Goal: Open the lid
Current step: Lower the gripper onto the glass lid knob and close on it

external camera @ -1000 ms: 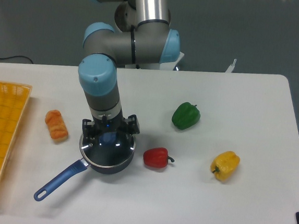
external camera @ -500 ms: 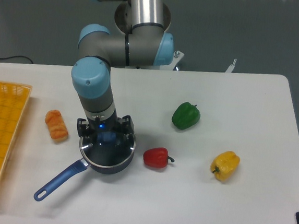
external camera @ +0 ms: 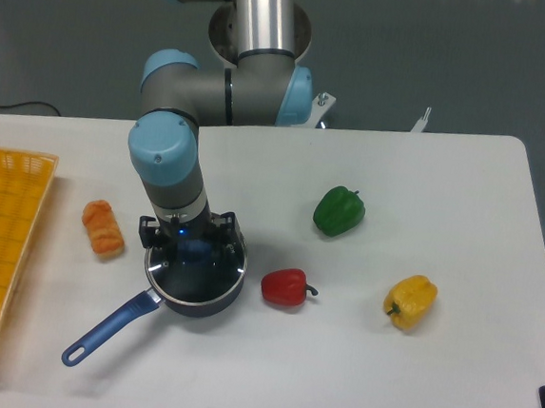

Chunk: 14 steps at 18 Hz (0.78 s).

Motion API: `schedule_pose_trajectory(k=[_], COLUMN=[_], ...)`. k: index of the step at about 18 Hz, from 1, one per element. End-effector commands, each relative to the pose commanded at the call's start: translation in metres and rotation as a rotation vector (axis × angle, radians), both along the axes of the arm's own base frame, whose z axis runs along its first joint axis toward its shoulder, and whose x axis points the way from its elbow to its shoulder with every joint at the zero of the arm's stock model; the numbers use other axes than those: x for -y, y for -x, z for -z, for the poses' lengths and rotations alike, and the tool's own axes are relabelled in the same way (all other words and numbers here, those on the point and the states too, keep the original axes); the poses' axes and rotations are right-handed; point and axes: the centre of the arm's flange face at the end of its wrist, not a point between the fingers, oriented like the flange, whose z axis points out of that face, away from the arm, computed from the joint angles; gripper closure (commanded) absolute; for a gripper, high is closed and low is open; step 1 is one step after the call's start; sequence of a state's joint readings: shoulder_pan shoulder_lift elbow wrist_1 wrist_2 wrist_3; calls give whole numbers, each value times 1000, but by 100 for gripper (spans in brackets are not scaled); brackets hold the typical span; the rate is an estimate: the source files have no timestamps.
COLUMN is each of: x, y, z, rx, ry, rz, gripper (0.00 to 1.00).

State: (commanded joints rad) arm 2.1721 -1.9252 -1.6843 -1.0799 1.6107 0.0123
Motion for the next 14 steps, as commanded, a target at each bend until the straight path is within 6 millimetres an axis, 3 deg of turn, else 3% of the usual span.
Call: schedule_pose_trajectory(k=[4,13,14], x=[0,-1,-1], y=[0,2,2], z=[0,-3,-3], rx=[0,1,1], ry=[3,1,-1], rz=[0,-2,-1], gripper=[22,33,41])
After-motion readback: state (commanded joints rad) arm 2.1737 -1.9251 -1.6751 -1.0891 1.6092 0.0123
